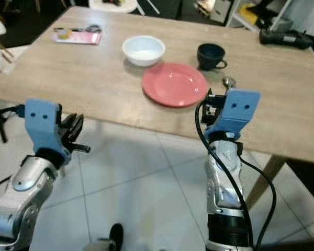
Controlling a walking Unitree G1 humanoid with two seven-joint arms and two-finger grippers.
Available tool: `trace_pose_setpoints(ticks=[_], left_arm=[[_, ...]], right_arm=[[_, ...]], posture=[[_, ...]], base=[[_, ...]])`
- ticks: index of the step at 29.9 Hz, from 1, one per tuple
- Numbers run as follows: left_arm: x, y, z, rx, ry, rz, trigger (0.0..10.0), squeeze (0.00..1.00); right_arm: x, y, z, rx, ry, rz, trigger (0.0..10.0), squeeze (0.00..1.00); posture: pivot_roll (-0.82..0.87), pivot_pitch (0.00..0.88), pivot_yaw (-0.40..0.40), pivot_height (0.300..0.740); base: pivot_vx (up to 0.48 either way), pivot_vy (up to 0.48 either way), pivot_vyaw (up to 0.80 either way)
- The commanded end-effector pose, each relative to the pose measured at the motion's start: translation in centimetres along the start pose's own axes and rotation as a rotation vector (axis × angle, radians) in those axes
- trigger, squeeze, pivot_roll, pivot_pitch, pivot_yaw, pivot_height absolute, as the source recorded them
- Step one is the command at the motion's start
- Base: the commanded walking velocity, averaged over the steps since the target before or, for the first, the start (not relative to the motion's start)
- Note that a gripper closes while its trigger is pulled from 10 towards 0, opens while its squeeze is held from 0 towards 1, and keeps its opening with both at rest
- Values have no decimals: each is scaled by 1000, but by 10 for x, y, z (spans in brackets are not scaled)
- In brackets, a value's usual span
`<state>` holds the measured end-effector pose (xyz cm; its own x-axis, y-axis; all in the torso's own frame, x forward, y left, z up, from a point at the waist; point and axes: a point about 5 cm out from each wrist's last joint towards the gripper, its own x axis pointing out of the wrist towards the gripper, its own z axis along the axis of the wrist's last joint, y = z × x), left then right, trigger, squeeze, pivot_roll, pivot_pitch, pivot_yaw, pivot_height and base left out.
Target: Setting the table
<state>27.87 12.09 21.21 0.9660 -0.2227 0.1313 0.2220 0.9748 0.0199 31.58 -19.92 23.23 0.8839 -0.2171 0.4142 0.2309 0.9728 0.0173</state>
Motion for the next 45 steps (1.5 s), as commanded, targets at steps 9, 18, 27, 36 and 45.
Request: trace_pose_setpoints(ticks=[9, 18, 27, 36, 45], left_arm=[[-2, 3, -3, 10, 15, 11, 10000, 0], [-2, 3, -3, 10, 14, 9, 10000, 0], [-1, 2, -3, 10, 11, 5, 10000, 0], [-1, 3, -3, 11, 11, 6, 10000, 0], [0, 3, -4, 5, 15, 6, 10000, 0]], right_arm=[[-2, -2, -1, -2, 5, -11, 10000, 0], [-3, -2, -2, -3, 6, -11, 10000, 0], [-3, -2, -2, -6, 6, -12, 10000, 0], [-3, -2, -3, -5, 6, -9, 10000, 0], [-2, 1, -4, 6, 16, 2, 10000, 0]], posture=[[43, 142, 38, 740], [43, 141, 40, 740], [43, 141, 40, 740], [42, 136, 38, 740], [44, 134, 39, 740]], base=[[-278, 0, 0], [-265, 0, 0], [-84, 0, 0], [0, 0, 0], [0, 0, 0]])
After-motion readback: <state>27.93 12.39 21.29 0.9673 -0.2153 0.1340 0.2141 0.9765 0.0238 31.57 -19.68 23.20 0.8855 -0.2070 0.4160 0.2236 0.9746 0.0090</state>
